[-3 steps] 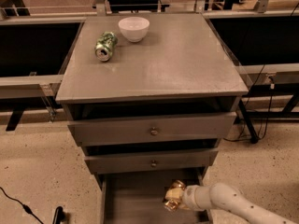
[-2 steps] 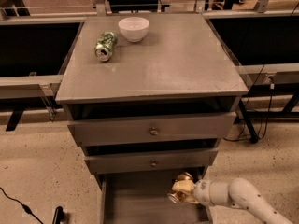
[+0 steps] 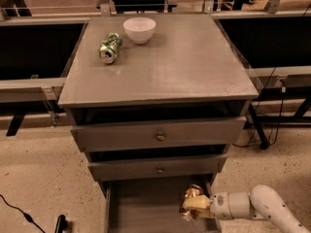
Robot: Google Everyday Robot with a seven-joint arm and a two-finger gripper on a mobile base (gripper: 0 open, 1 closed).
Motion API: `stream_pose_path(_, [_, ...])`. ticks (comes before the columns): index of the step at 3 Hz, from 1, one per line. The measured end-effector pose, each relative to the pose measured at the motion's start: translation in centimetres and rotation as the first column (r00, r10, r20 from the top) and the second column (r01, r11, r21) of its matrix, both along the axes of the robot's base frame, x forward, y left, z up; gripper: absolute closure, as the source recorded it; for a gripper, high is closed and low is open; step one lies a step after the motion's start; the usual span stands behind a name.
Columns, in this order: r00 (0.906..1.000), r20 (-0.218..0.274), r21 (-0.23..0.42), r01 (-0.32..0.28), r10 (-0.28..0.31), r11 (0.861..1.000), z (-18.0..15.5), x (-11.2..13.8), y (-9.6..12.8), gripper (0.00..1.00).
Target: Pick orange can from bottom drawer and place on counter
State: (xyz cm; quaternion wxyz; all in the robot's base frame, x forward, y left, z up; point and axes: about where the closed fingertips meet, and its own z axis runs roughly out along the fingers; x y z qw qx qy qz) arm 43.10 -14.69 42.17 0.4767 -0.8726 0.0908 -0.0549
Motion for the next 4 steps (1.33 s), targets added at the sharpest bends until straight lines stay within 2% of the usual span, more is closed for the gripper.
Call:
stream_pose_path(1, [0.9957, 0.081, 0.011, -0.047, 0.046, 0.999, 2.7, 0.0, 0.0, 1.0])
stream_pose_path(2, [0.9681, 0.207, -0.01, -0.143, 0.142, 0.99, 9.3, -1.3, 0.4, 1.0])
stream_pose_path(3, [0.9159, 0.335, -0.089, -0.203, 0.221, 0.975, 19.0, -2.5, 1.4, 1.0])
stream_pose_path(4, [0.8847, 0.357, -0.188, -0.246, 0.3, 0.951, 28.3, -2.3, 2.6, 1.0])
